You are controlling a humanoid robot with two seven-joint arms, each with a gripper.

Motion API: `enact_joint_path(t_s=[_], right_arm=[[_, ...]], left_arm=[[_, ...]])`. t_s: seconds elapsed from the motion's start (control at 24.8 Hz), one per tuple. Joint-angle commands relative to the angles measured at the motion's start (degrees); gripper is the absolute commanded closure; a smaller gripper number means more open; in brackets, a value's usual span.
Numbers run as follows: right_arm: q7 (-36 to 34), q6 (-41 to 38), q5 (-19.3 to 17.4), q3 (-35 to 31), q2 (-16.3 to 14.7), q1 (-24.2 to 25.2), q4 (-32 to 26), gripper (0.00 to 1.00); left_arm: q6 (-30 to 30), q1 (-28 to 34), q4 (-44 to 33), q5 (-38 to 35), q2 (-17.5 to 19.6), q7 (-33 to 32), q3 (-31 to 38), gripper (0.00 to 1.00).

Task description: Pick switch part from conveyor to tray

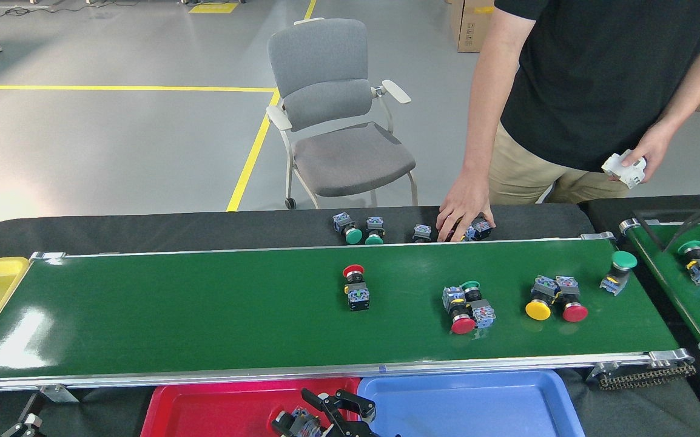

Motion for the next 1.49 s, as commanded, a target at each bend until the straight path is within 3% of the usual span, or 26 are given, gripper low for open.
enact_joint_path(t_s=[0.0,0.2,0.36,0.52,0.64,0.81,1.01,1.17,1.45], right_arm=[[0.1,0.7,-0.2,-1.6,0.6,-1.1,-0.5,0.0],[-0.2,11.3,0.0,-15.0,1.2,-4.7,-0.6,0.0],[-4.0,19.9,0.2,-22.4,-0.6,-3.8,-0.6,0.0],[-10.9,20.5,-0.1,-23.8,-3.0,3.5,-1.9,0.0],[-12.6,19.3,-0.1,-23.8,-5.7,11.2,-5.2,0.0],[-13.5,18.5,-0.1,-23.7,-5.8,12.5,-5.8,0.0],[-11.7,18.9,0.3,-23.0,-4.2,9.0,-3.0,0.0],[-9.3,19.8,1.8,-22.3,-0.7,2.6,3.5,0.0],[-8.7,21.5,2.4,-22.1,2.1,-7.8,16.9,0.0]], left_arm=[[0.1,-0.2,-1.0,-0.1,0.8,0.1,0.1,0.0],[0.4,-0.4,-8.9,0.0,-0.3,-2.9,-2.7,0.0],[0.6,-1.8,-18.0,-0.2,-6.9,-11.3,-8.9,0.0],[3.0,-4.2,-18.8,-2.7,-11.3,-18.4,-16.8,0.0],[9.9,-7.2,-18.7,-11.3,-14.6,-19.0,-24.9,0.0],[14.0,-11.1,-18.2,-15.9,-17.0,-19.2,-30.6,0.0],[17.8,-17.5,-11.7,-19.6,-19.0,-19.2,-33.6,0.0],[17.9,-20.9,-6.7,-19.6,-19.2,-19.2,-33.6,0.0],[19.2,-24.7,-0.3,-19.6,-19.1,-19.2,-33.3,0.0]])
